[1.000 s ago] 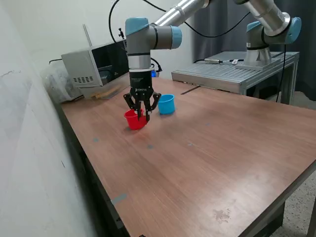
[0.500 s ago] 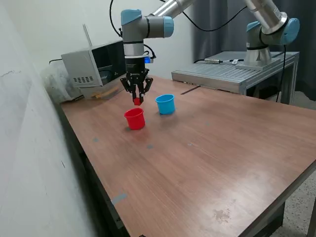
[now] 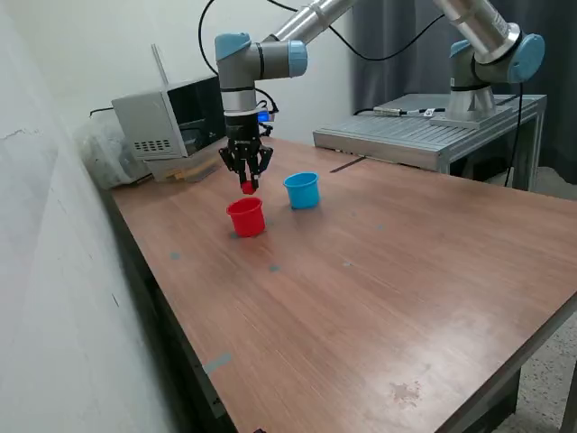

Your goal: Place red objects in the red bin, and blue objects in the blue bin.

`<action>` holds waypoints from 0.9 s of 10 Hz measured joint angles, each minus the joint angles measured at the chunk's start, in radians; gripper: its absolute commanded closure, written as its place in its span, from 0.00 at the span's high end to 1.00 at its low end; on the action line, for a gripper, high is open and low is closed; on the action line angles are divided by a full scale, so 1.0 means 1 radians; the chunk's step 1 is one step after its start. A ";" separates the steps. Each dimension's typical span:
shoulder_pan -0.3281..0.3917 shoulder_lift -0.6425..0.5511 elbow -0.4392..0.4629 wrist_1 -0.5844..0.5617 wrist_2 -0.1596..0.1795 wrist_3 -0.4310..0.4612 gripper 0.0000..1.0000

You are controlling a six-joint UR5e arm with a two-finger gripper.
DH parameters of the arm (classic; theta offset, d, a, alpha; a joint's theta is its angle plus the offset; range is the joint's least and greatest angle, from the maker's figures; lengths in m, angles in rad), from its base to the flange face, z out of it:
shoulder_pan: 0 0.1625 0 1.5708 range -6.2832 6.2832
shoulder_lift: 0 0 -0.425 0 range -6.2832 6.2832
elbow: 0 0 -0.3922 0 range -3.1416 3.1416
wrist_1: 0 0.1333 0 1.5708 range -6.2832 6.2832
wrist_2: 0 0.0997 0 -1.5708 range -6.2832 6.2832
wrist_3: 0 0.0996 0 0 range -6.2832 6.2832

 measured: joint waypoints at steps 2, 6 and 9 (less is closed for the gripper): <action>-0.022 0.042 -0.025 -0.001 0.000 0.001 0.00; -0.036 0.081 -0.073 -0.001 0.002 0.007 1.00; -0.037 0.084 -0.076 -0.002 0.000 0.014 1.00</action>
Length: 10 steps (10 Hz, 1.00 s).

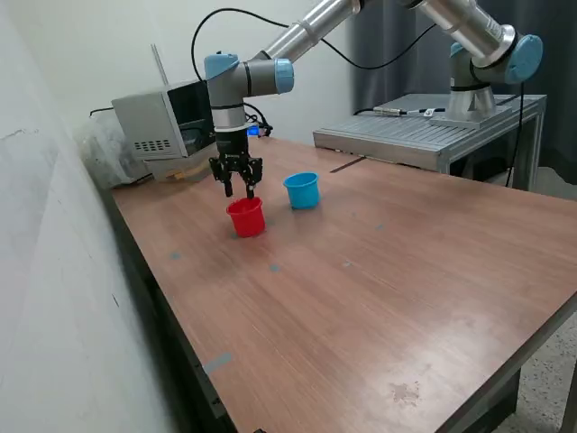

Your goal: Place red objects in the red bin, and blue objects in the blue bin.

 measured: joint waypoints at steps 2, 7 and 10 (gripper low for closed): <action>0.000 0.000 0.000 0.000 -0.005 0.006 1.00; 0.011 -0.229 0.107 0.173 -0.016 0.226 1.00; 0.016 -0.472 0.307 0.324 -0.021 0.367 1.00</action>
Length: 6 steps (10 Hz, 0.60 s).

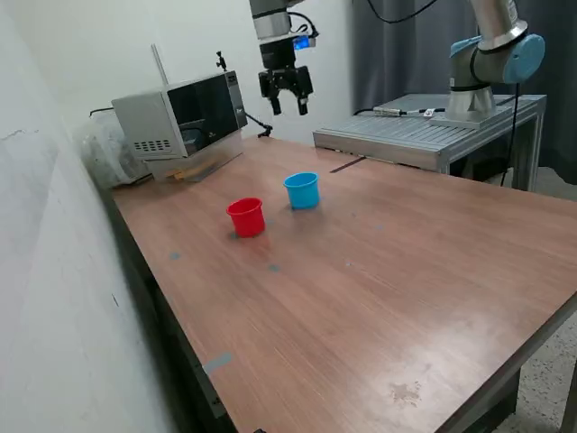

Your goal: Place red objects in the red bin, and blue objects in the blue bin.

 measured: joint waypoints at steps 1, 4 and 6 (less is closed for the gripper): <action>0.007 -0.071 0.063 0.037 -0.001 0.049 1.00; 0.064 -0.257 0.227 0.134 -0.002 0.196 1.00; 0.106 -0.377 0.322 0.169 -0.003 0.250 1.00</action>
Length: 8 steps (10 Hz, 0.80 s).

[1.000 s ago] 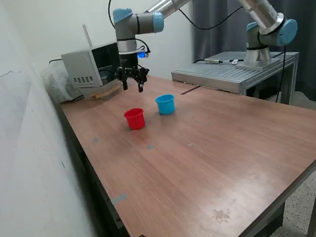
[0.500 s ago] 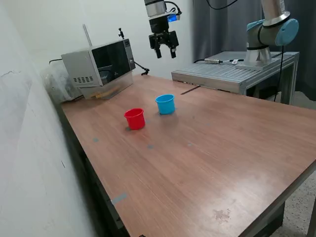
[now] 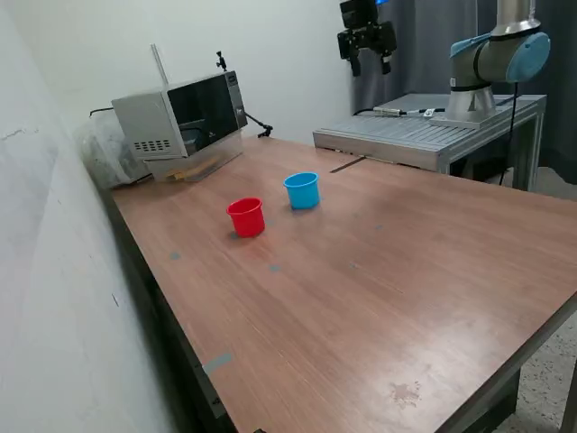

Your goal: Place red objects in the red bin, and blue objects in the blue bin.

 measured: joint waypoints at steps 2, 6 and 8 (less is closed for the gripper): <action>0.024 -0.112 0.102 0.012 0.001 0.045 1.00; 0.034 -0.213 0.177 0.335 0.008 0.077 1.00; 0.034 -0.219 0.180 0.417 0.008 0.077 1.00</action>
